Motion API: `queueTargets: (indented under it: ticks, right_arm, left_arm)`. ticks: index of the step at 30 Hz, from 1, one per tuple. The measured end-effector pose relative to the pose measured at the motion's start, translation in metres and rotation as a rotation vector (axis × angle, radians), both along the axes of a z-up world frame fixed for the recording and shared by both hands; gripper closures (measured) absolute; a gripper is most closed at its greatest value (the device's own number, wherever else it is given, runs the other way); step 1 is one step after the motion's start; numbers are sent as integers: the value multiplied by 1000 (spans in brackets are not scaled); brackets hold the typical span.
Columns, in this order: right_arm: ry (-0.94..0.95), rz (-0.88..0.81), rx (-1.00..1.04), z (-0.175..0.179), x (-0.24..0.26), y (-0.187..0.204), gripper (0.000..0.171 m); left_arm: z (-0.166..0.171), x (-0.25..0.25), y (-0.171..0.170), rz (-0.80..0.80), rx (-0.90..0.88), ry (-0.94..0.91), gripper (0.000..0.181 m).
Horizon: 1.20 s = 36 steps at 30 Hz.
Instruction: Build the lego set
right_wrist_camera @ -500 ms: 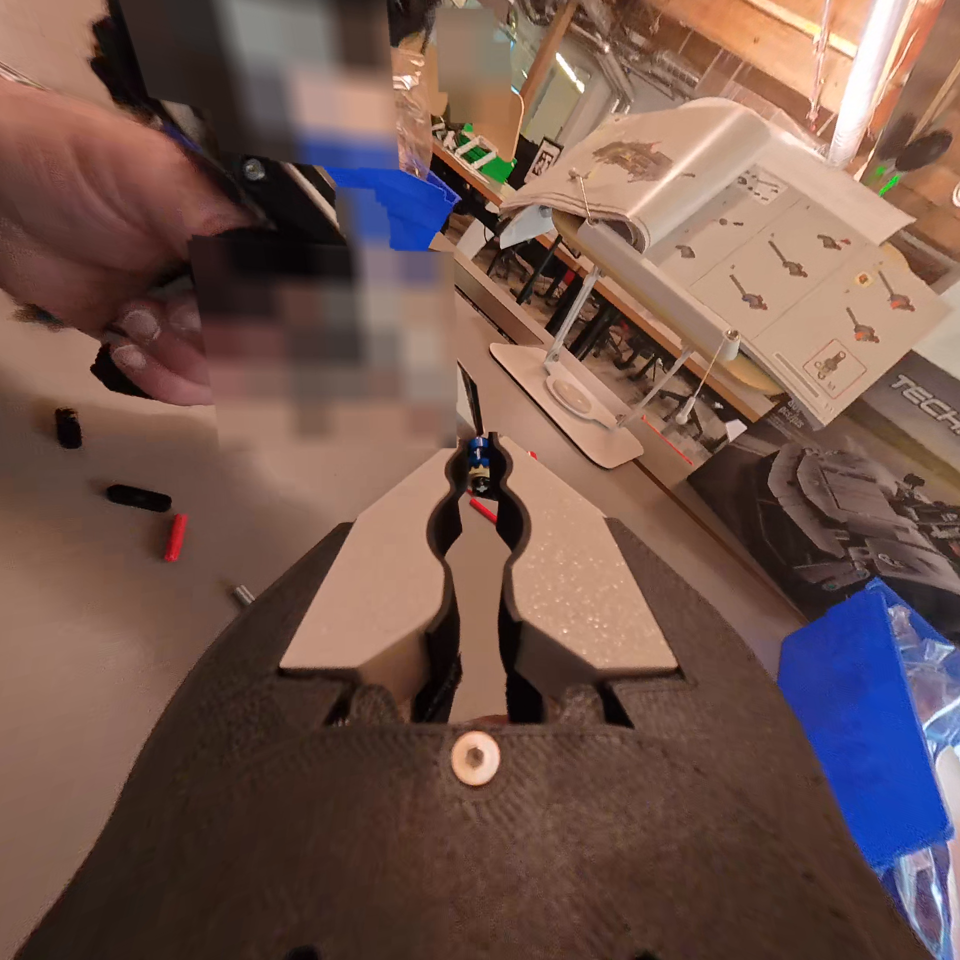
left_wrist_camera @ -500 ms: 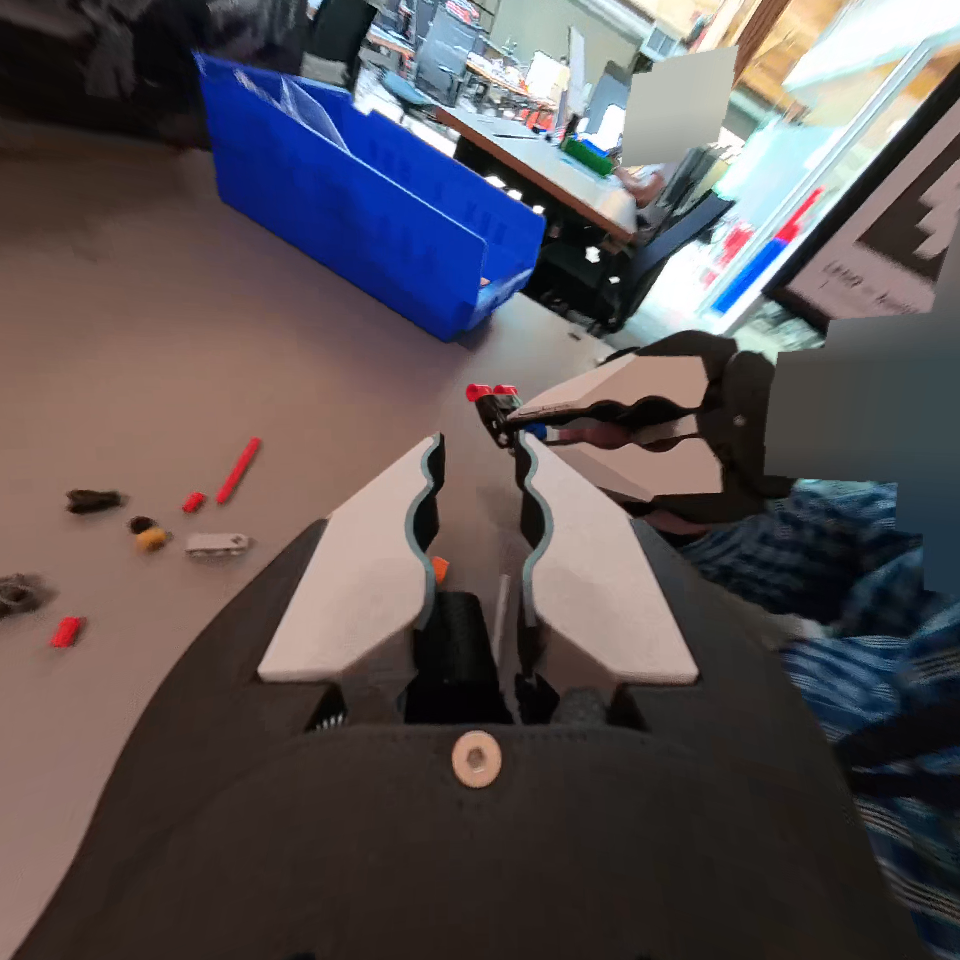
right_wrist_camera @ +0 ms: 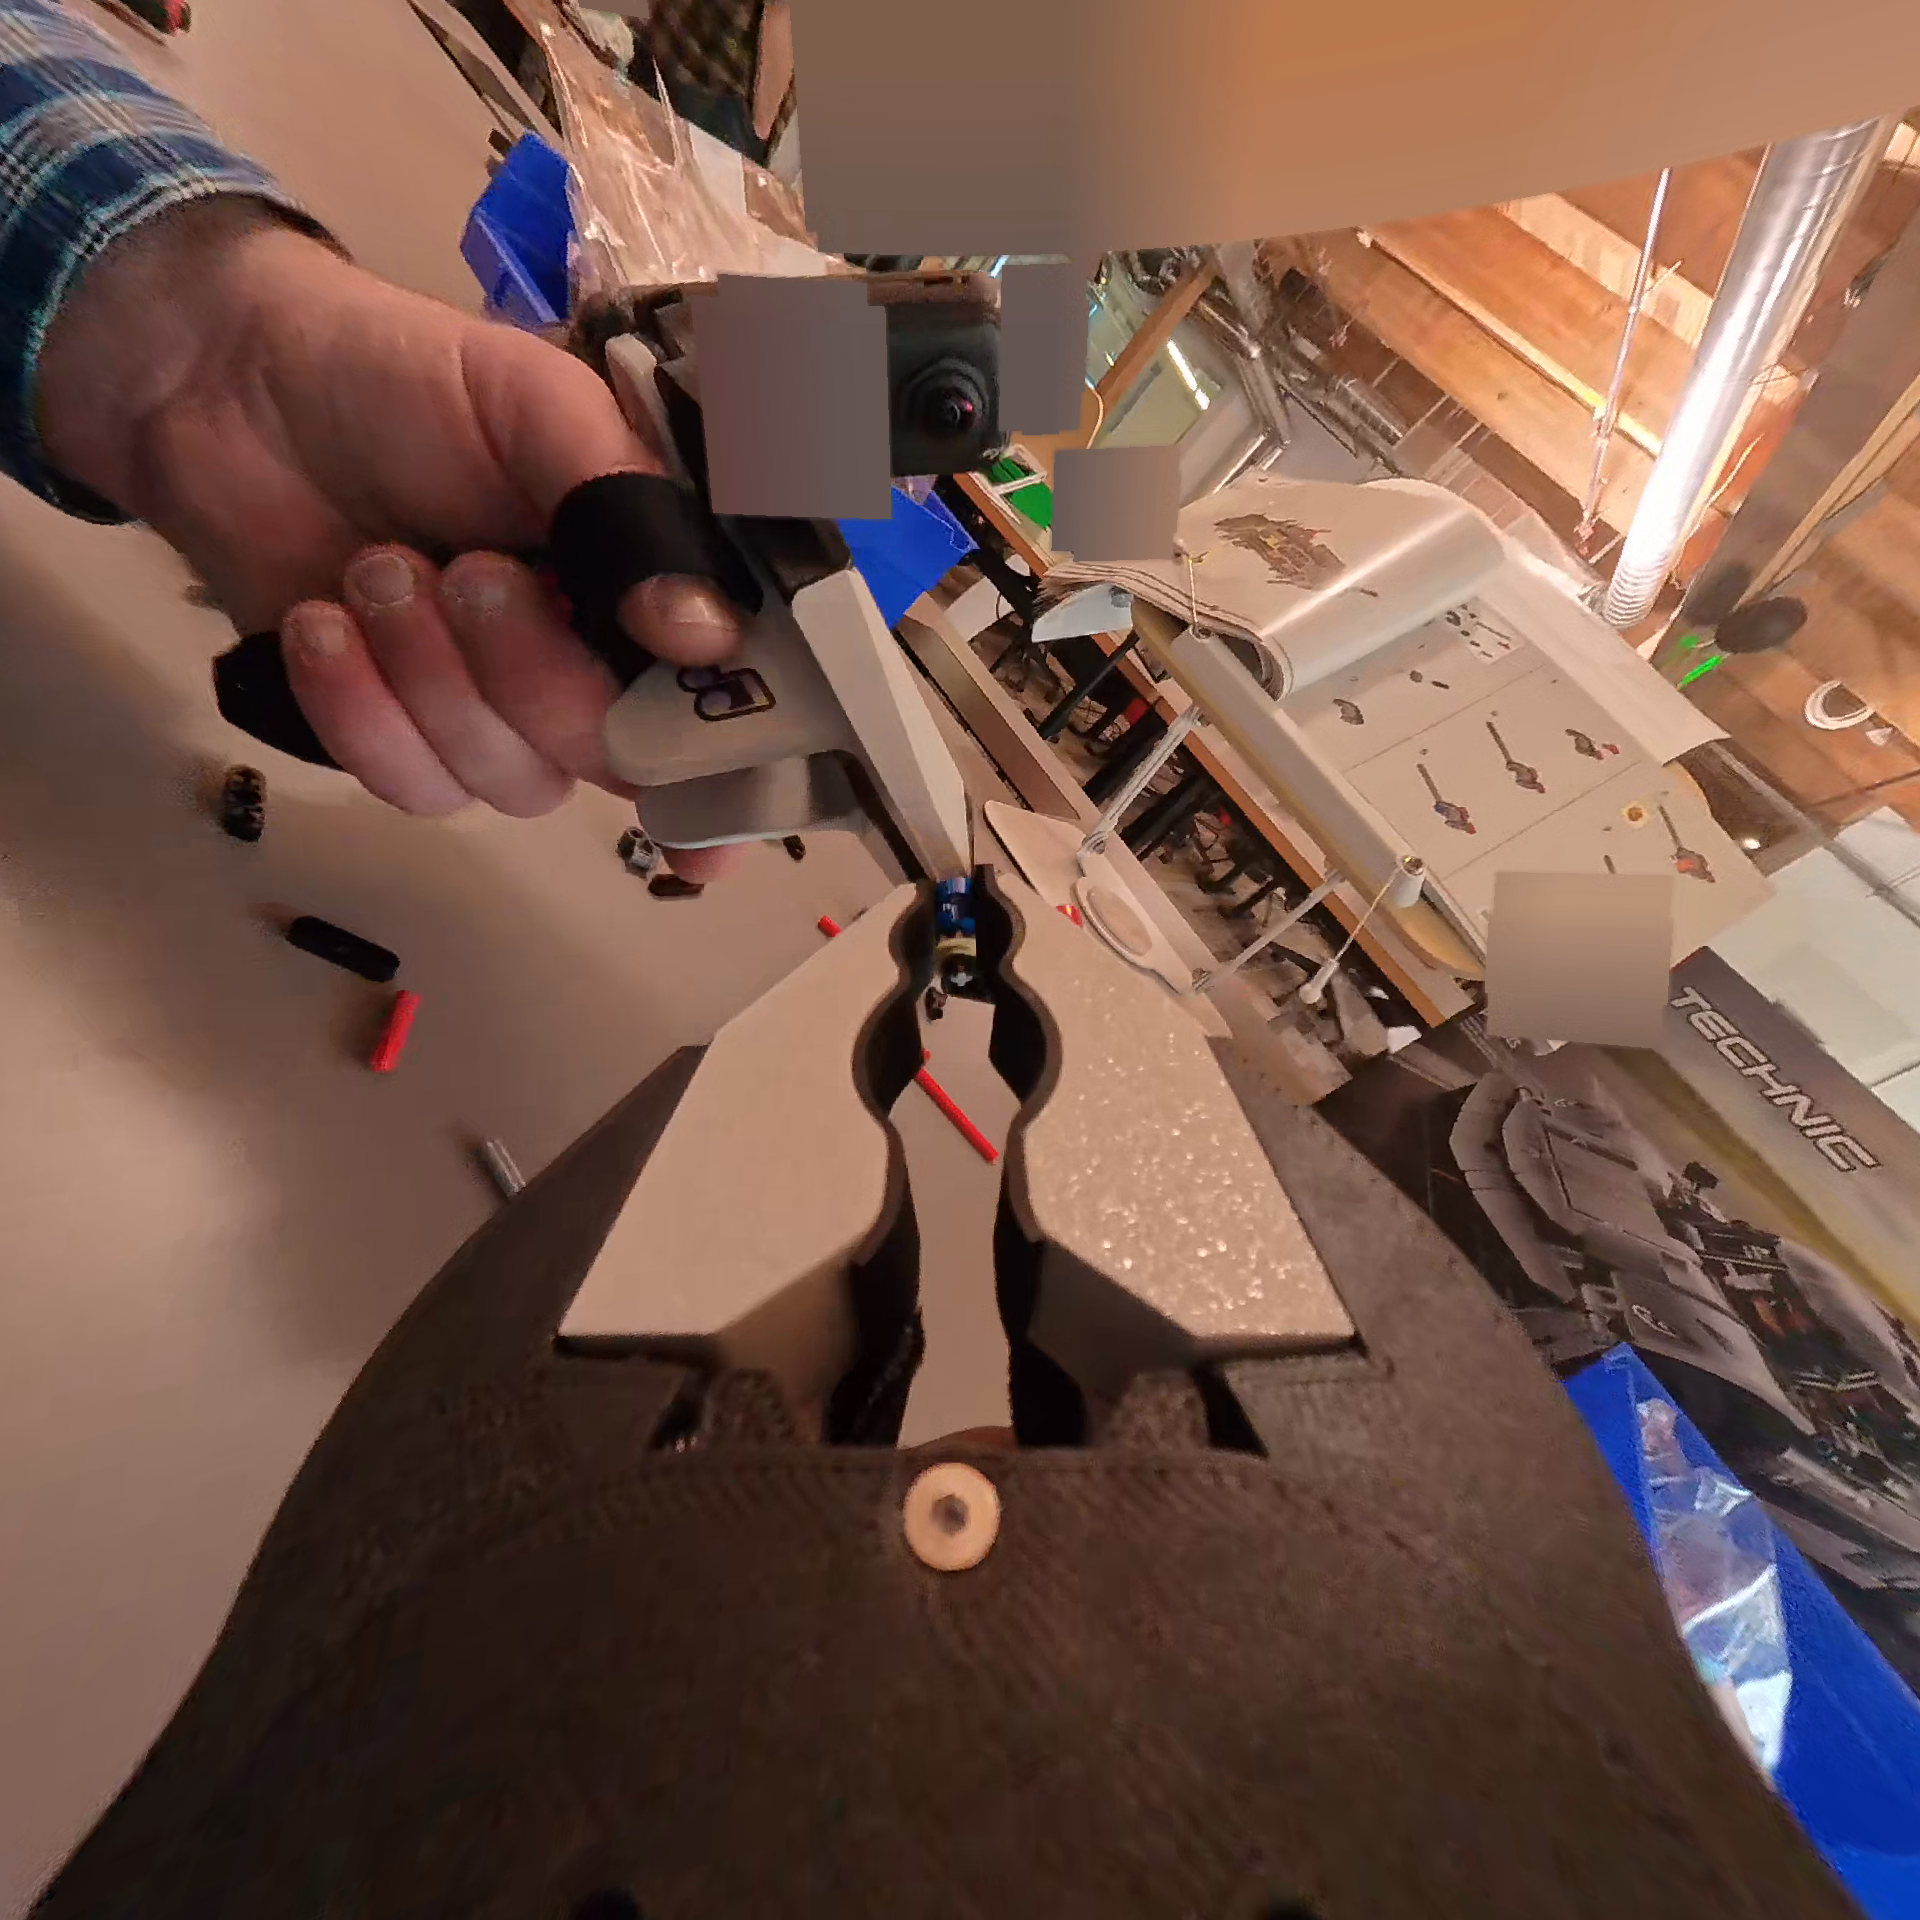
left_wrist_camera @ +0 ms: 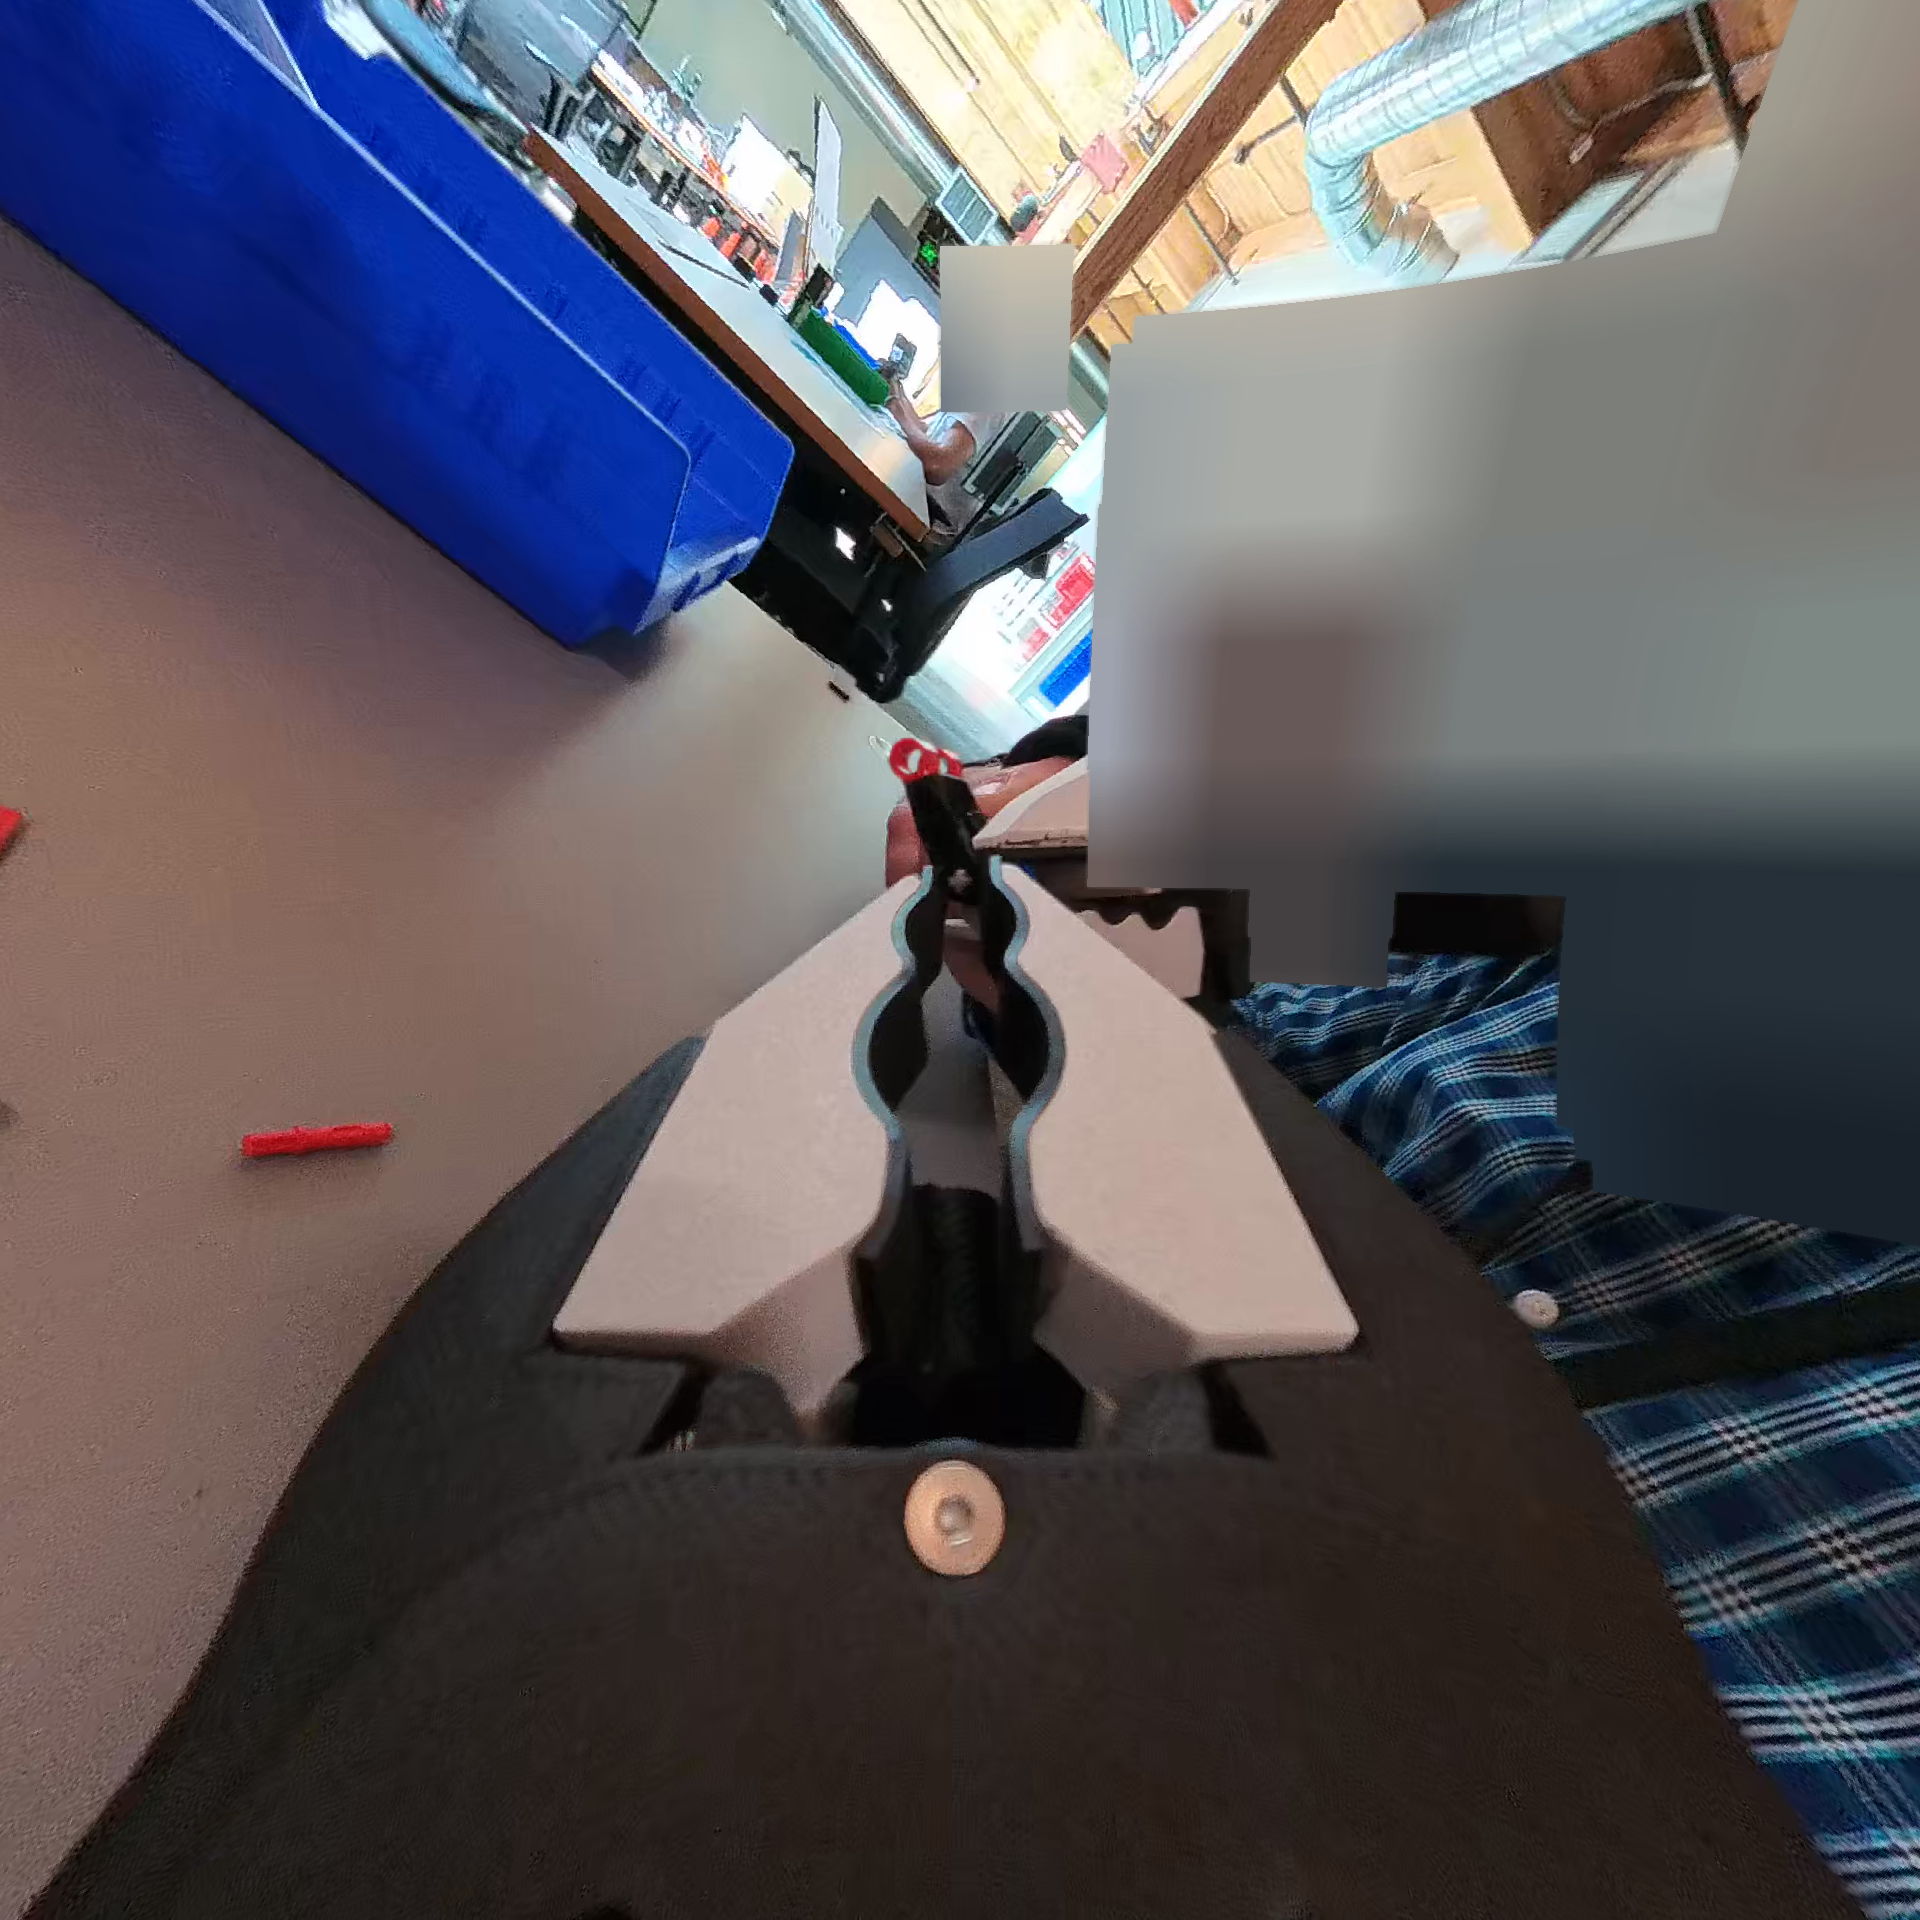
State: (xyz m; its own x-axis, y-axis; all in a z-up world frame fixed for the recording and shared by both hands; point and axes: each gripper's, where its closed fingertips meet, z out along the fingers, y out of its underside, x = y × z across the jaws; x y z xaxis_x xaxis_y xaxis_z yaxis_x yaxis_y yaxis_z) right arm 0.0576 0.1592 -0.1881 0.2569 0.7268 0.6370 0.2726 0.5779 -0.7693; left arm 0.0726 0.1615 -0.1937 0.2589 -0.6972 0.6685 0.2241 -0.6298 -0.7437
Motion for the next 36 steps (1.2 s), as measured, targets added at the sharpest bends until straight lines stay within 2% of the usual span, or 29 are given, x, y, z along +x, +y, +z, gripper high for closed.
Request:
queueTargets:
  ticks: [6, 18, 32, 33, 35, 36]
  right_arm:
    - [47, 91, -124, 7, 5, -7, 167]
    - [172, 349, -414, 8, 17, -18, 168]
    - [191, 443, -519, -1, 27, -20, 168]
    - [194, 456, -516, 0, 28, -22, 168]
    - [242, 470, -555, 5, 38, -17, 169]
    - [224, 440, -545, 1, 38, -13, 168]
  left_arm:
    - [7, 3, -7, 13, 40, 1, 177]
    - [8, 13, -18, -54, 8, -52, 178]
    - [0, 20, -21, -83, -25, -79, 179]
    - [0, 18, -19, -73, -27, -86, 180]
    - [3, -20, 12, 77, -83, -177, 181]
    - [-2, -22, 11, 79, -50, -126, 181]
